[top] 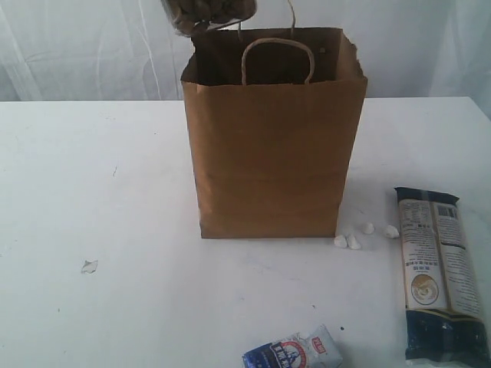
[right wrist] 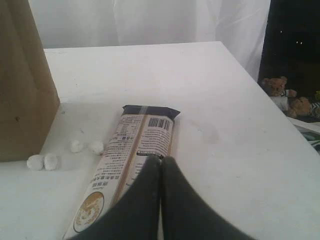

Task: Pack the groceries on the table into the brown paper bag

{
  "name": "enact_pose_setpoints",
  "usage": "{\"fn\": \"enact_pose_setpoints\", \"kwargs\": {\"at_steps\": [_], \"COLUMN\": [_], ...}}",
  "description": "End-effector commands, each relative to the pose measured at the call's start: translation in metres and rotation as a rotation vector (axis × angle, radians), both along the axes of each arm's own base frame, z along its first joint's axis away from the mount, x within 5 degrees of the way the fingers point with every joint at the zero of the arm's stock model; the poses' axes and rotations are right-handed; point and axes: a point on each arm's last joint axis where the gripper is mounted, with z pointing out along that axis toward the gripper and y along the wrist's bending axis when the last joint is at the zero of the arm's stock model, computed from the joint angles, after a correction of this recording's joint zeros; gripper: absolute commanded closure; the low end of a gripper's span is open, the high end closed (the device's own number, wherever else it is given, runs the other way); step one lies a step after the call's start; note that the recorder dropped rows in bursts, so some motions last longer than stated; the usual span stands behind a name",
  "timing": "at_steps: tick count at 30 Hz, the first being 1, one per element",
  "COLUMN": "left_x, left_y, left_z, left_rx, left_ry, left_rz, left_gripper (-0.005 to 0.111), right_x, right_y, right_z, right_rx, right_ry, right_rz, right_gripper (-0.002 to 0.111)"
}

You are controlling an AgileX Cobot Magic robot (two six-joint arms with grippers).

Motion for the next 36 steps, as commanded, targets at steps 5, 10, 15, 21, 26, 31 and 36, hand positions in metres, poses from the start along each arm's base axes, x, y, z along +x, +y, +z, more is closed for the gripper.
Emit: {"fn": "enact_pose_setpoints", "kwargs": {"at_steps": [5, 10, 15, 21, 26, 31, 36], "left_x": [0.001, 0.009, 0.013, 0.013, 0.013, 0.011, 0.008], "left_y": [-0.001, -0.002, -0.003, -0.003, -0.003, -0.002, -0.002], "left_z": [-0.005, -0.015, -0.020, -0.020, -0.020, -0.017, -0.013], "left_rx": [-0.050, -0.048, -0.047, -0.049, -0.050, -0.051, -0.053], "left_ry": [-0.043, -0.010, 0.021, 0.064, 0.084, 0.095, 0.107], "left_rz": [-0.085, -0.087, -0.091, -0.101, -0.105, -0.109, -0.115], "left_gripper": [0.107, 0.107, 0.107, 0.107, 0.107, 0.107, 0.107], "right_x": [0.000, 0.000, 0.000, 0.000, 0.000, 0.000, 0.000], "right_y": [-0.001, -0.001, -0.001, -0.001, -0.001, -0.001, -0.001], "right_z": [0.000, 0.000, 0.000, 0.000, 0.000, 0.000, 0.000], "right_rx": [0.001, 0.001, 0.001, 0.018, 0.018, 0.018, 0.018], "right_ry": [0.000, 0.000, 0.000, -0.002, -0.002, -0.002, -0.002], "right_rz": [-0.010, -0.010, -0.010, -0.014, -0.014, -0.014, -0.014], "right_gripper": [0.108, 0.108, 0.108, 0.108, 0.108, 0.108, 0.108]}}
